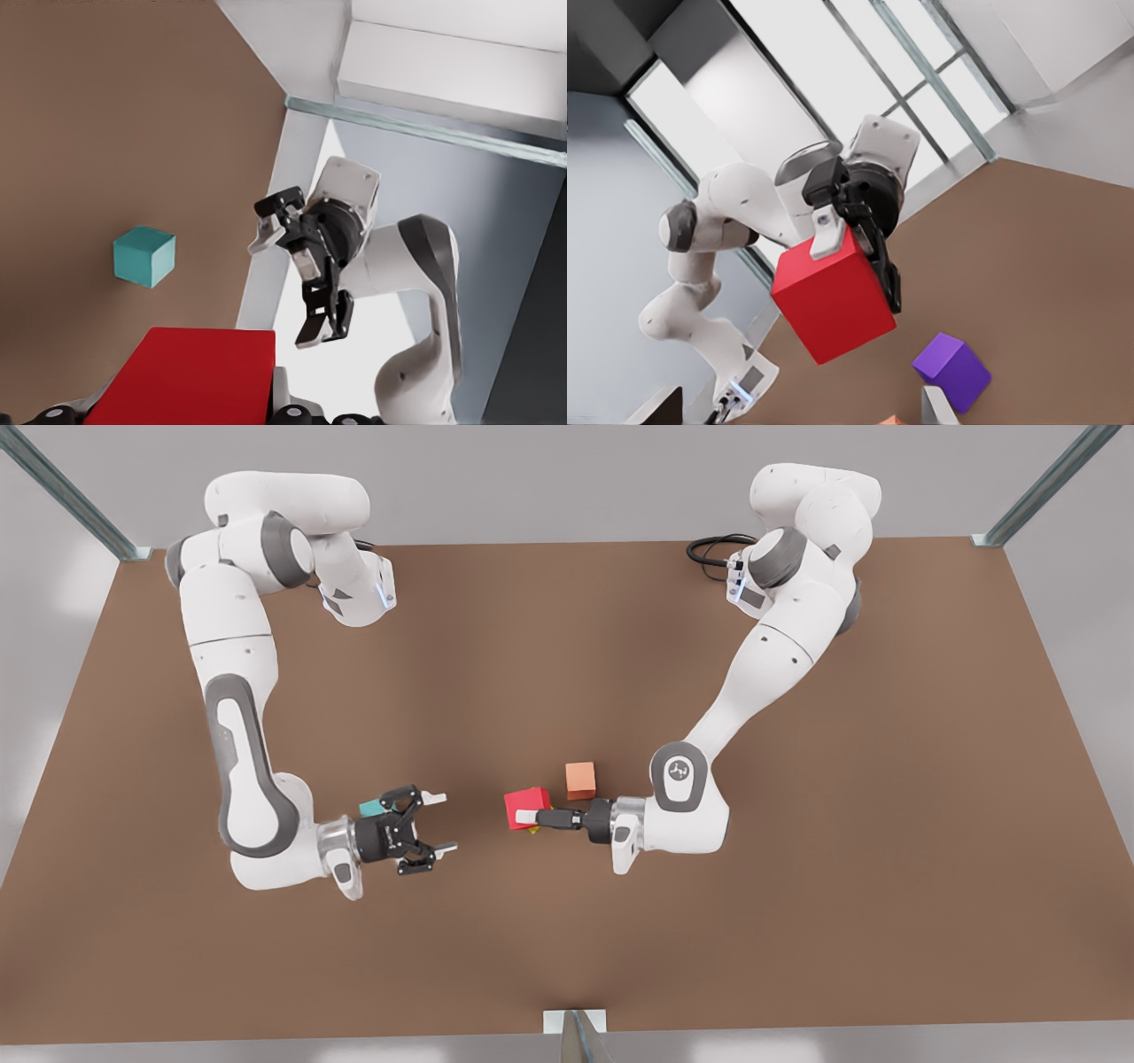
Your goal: Pick up red wooden cube and pass to hand red wooden cube and place in blue wooden cube
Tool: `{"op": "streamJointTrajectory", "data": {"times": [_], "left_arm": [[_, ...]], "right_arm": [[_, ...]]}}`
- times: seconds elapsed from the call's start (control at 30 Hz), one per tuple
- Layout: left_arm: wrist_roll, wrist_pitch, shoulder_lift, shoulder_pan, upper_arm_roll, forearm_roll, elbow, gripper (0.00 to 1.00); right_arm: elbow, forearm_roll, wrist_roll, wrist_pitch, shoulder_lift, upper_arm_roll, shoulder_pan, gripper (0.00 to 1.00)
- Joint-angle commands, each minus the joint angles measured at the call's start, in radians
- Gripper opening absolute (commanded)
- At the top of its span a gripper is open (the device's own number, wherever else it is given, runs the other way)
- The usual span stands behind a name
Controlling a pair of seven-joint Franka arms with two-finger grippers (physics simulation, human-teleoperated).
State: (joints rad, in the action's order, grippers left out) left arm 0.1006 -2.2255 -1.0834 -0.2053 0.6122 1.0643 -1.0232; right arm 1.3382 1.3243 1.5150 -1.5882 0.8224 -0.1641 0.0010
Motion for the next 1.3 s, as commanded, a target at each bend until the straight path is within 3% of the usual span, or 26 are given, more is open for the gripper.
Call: {"op": "streamJointTrajectory", "data": {"times": [0.0,1.27], "left_arm": [[0.415,-0.003,0.000,0.000,0.004,0.048,0.000,0.49],[0.436,-0.017,-0.021,-0.019,0.006,0.046,0.018,0.49]], "right_arm": [[-0.001,0.041,0.734,-0.059,0.003,0.000,0.008,1.00],[0.088,0.181,0.737,-0.141,0.000,-0.002,0.146,1.00]]}}
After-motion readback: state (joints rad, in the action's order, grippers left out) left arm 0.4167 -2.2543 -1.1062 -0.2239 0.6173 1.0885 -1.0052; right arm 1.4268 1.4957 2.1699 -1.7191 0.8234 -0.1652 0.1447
